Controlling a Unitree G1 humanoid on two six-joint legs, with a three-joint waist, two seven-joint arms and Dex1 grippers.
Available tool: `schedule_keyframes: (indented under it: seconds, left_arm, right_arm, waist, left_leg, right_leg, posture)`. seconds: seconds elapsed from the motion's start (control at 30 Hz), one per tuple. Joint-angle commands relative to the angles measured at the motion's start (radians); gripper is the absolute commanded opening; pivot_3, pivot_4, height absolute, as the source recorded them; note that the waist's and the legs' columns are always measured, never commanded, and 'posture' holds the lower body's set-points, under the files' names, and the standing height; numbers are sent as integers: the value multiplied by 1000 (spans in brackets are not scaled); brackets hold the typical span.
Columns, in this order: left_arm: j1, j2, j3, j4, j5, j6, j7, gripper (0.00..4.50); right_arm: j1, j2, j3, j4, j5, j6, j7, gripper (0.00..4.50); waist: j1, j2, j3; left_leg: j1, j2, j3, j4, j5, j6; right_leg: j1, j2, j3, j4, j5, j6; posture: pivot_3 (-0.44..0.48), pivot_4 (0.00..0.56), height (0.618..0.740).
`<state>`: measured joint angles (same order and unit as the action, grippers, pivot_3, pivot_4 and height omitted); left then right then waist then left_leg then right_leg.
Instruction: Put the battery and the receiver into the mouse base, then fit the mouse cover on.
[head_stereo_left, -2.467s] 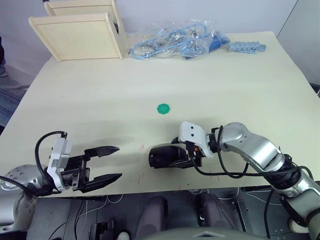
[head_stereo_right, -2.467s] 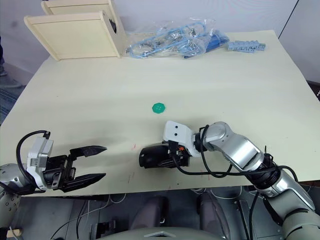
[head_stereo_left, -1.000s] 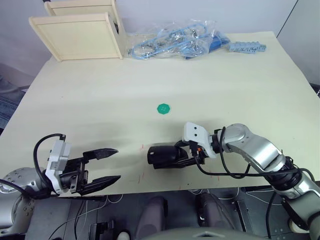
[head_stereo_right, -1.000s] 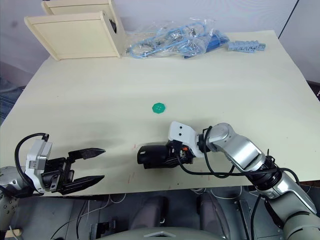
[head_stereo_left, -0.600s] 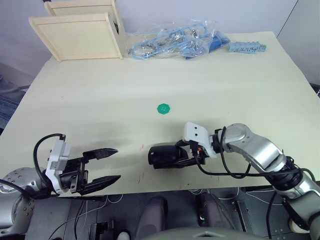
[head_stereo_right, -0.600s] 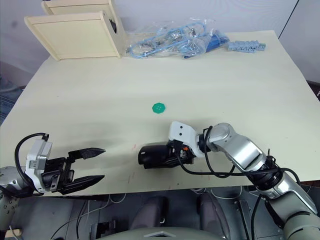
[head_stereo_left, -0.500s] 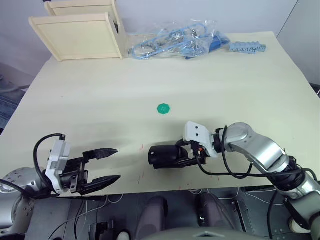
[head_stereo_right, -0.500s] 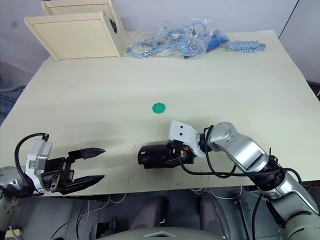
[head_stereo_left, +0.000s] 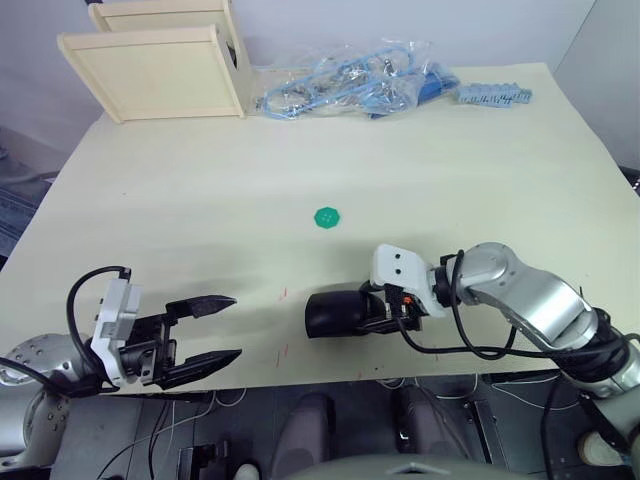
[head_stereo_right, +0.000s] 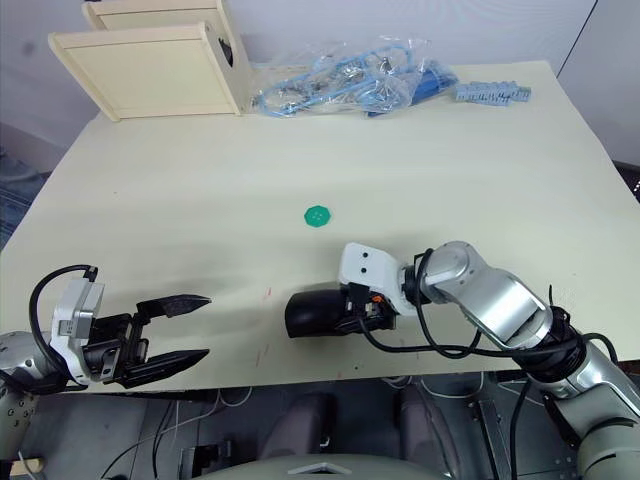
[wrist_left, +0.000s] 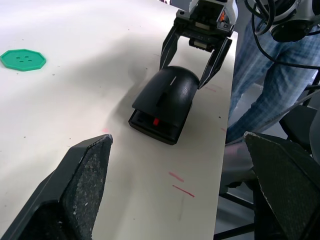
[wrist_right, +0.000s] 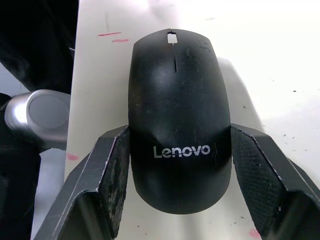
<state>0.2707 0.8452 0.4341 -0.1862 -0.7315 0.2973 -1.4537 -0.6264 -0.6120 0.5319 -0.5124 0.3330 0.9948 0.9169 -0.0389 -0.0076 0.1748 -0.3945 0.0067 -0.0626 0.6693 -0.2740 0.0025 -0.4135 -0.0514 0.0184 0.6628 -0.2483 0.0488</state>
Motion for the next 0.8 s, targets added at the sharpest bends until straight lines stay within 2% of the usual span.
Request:
schedule_keyframes:
  seconds: [0.03,0.8]
  left_arm:
    - [-3,8,26,-14,-8,-8,-5,4500]
    - [-10,10,22,-5,-2,-11,-10,4500]
  right_arm:
    - [-21,6,-4,-45,4,22,-20,2865]
    - [-31,-14,52,-83,-20,53,-53,2865]
  waist:
    - [0,0,0]
    - [0,0,0]
  left_leg:
    - [0,0,0,0,0,0]
    - [0,0,0,0,0,0]
  right_leg:
    - [0,0,0,0,0,0]
    - [0,0,0,0,0,0]
  posture:
    - [0,150,740]
    - [0,150,740]
